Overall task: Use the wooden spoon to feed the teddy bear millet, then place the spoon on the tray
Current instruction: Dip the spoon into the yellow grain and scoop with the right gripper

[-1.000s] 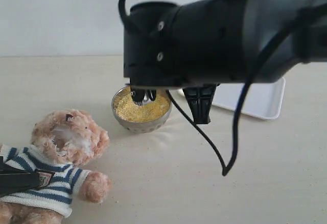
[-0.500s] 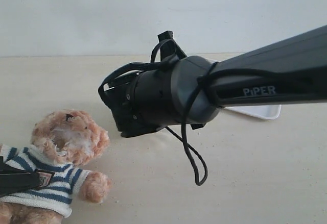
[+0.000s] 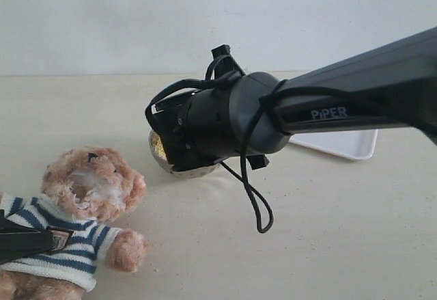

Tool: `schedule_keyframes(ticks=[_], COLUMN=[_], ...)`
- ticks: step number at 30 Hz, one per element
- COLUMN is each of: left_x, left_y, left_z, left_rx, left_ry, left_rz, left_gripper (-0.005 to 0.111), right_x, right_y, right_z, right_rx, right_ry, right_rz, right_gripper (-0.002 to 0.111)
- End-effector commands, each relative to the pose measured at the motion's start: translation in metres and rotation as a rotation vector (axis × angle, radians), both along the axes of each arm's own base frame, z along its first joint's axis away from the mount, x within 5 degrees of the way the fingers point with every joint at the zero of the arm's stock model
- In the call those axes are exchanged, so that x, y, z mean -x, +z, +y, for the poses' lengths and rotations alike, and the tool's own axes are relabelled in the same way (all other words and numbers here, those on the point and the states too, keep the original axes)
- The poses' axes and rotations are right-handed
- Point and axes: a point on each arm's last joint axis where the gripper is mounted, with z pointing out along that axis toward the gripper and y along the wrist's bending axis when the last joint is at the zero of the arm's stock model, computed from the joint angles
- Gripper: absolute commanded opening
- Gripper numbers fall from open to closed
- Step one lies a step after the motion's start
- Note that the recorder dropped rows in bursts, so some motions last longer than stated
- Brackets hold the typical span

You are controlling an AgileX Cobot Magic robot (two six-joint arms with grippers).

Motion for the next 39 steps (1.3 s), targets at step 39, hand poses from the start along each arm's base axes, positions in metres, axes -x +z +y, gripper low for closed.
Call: schedule_keyframes(ticks=[39], left_x=[0.001], left_y=[0.002], left_z=[-0.001], left_rx=[0.017], left_ry=[0.001], left_rz=[-0.014], left_gripper=[0.006], right_x=[0.005], right_y=[-0.016], right_z=[0.006], right_rx=[-0.221], right_ry=[-0.140], right_rz=[0.171], right_gripper=[0.001])
